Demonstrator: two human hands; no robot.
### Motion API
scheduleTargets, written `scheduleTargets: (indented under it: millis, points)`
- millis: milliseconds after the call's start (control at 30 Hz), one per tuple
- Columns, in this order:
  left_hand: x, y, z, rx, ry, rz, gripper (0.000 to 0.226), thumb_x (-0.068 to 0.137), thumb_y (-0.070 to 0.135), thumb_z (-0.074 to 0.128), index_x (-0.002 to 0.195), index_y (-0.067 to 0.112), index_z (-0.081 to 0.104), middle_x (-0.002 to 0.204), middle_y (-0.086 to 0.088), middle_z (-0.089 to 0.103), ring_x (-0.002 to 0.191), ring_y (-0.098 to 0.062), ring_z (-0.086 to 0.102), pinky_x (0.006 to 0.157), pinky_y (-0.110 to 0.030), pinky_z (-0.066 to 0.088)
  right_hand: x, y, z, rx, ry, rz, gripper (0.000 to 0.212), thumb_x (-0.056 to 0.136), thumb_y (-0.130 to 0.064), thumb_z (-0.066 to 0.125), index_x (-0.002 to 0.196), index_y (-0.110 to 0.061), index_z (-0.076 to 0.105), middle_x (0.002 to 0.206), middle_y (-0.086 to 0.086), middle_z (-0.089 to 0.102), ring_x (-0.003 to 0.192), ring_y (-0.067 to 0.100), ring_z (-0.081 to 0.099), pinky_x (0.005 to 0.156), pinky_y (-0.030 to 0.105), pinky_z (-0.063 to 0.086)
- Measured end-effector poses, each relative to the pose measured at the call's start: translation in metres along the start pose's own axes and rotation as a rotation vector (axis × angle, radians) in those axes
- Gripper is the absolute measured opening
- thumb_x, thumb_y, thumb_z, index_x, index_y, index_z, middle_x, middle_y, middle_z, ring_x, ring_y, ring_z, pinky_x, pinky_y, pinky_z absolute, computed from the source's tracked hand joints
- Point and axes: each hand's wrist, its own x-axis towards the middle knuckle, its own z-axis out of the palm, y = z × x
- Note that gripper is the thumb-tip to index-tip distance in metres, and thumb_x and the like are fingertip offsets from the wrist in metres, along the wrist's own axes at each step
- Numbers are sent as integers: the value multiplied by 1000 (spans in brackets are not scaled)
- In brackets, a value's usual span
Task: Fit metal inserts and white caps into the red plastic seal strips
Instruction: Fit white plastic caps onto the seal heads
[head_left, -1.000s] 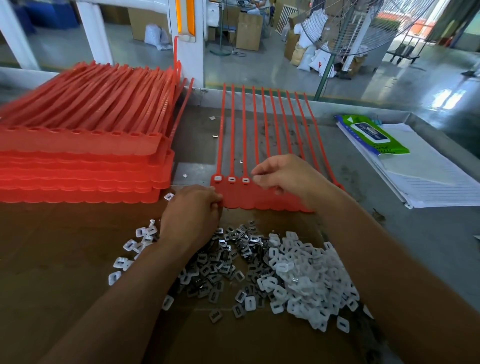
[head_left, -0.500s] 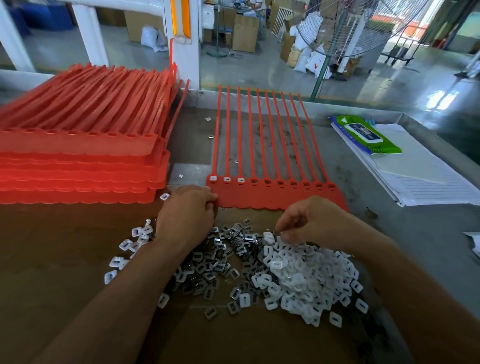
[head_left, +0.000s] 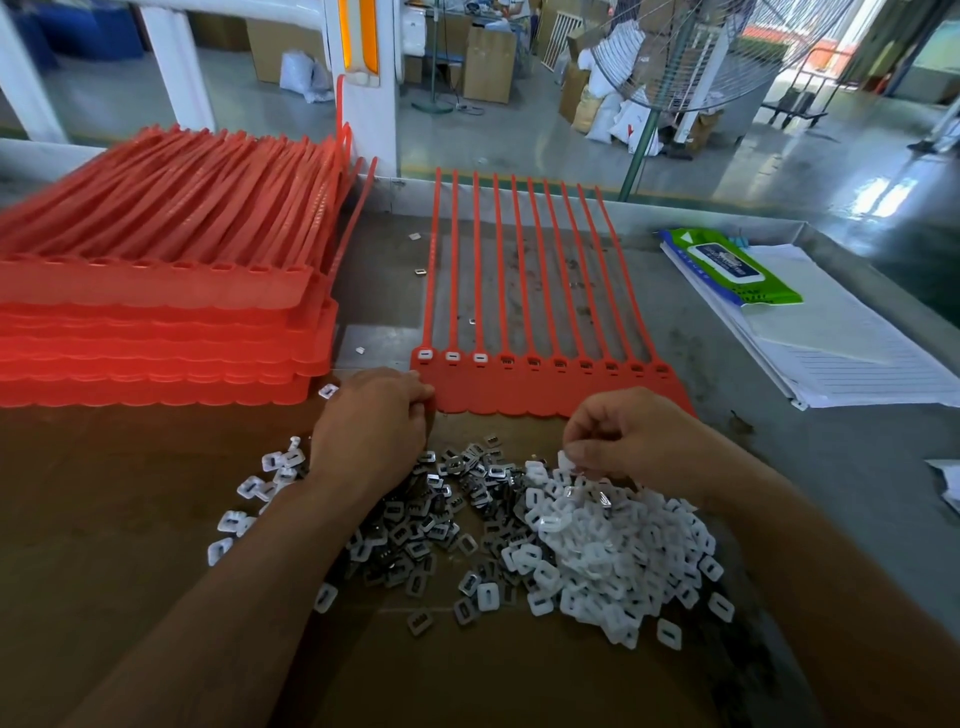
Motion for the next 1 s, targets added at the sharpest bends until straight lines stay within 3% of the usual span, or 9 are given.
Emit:
scheduleTargets:
  millis: [133,300,400,467,667,800,1000]
  points:
    - [0,0,-1,6,-8,-4,29,84,12,51,108,17,66,122,0,60,113,-17,53,96,-28,37,1,-1,0,133,-12,50,11,86,-6,60,77,-11,61,72,2,66,57,-2,62,56,9,47]
    - [0,1,-1,2,-11,-2,29,85,11,51,109,17,65,123,0,59,113,-17,53,96,-28,37,6,-5,2,159,9,73,13,87,-8,58,76,-14,58,76,4,67,68,9,65,70,22,56]
    - [0,0,-1,1,-14,-8,29,85,11,50,110,18,65,124,0,58,114,-16,52,97,-29,37,14,-9,2,21,89,11,14,85,-12,63,78,-24,59,76,-3,66,65,0,60,60,11,48]
    - [0,0,-1,0,-12,-4,29,85,11,50,109,17,65,123,0,59,113,-16,53,96,-29,37,24,-10,4,-64,151,-18,14,84,-15,65,80,-27,61,78,-8,63,71,0,57,63,11,43]
    - [-1,2,-2,-9,-21,-8,29,86,11,49,110,18,65,124,0,58,114,-16,52,97,-28,37,67,-13,7,-107,340,-73,8,82,-13,66,80,-19,62,71,-11,56,65,-2,51,51,4,35]
    - [-2,2,-3,-27,-12,-6,28,84,10,52,108,17,66,122,-1,59,115,-18,52,97,-29,37,90,-12,7,-110,394,-52,8,85,-10,62,89,-10,69,80,-3,59,73,6,53,60,18,37]
    - [-2,3,-4,-20,1,19,26,85,11,51,105,14,67,115,-5,64,109,-22,56,94,-32,40,104,-8,11,-137,363,-5,10,84,-12,64,89,-9,71,91,3,67,80,9,55,71,24,41]
